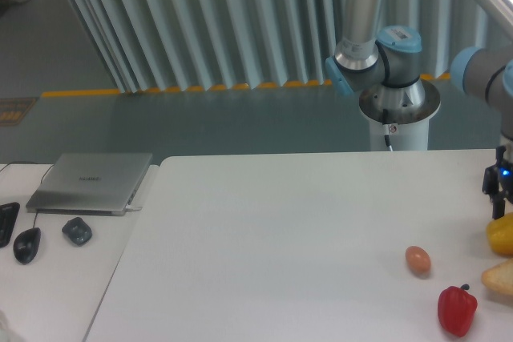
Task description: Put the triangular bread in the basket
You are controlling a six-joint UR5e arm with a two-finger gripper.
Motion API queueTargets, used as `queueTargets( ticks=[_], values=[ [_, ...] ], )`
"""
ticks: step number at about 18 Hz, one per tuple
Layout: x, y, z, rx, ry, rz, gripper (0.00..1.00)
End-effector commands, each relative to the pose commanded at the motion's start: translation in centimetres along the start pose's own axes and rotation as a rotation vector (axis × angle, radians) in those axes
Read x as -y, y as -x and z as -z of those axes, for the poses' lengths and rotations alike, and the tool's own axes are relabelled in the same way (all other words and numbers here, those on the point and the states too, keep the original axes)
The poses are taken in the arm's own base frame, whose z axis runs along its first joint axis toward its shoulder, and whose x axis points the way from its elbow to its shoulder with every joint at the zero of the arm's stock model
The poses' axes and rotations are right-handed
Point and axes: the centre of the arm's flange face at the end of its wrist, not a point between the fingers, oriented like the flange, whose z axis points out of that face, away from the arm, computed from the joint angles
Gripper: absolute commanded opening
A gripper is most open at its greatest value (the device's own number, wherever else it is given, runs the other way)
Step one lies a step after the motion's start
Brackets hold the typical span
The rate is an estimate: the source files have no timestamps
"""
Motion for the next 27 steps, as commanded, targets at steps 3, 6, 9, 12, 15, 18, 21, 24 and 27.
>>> queueTargets(
  ticks=[3, 6, 9, 12, 15, 18, 21, 24, 27],
  values=[
    [1.5, 0.3, -1.6, -0.013, -0.003, 0.01, 1.0],
    [1.7, 0.9, -1.7, -0.009, -0.003, 0.007, 1.0],
    [1.7, 1.1, -3.2, -0.025, 0.0, 0.001, 1.0],
    [1.8, 1.4, -3.9, -0.019, 0.001, 0.001, 1.0],
    [1.5, 1.5, -4.8, -0.032, 0.005, 0.004, 1.0],
    [1.0, 1.1, -5.5, -0.042, 0.039, 0.005, 1.0],
    [0.7, 1.1, -6.2, -0.05, 0.069, 0.005, 1.0],
    [0.6, 1.1, -6.3, -0.051, 0.071, 0.011, 1.0],
    [0.6, 1.1, -6.4, -0.052, 0.071, 0.011, 1.0]
  ],
)
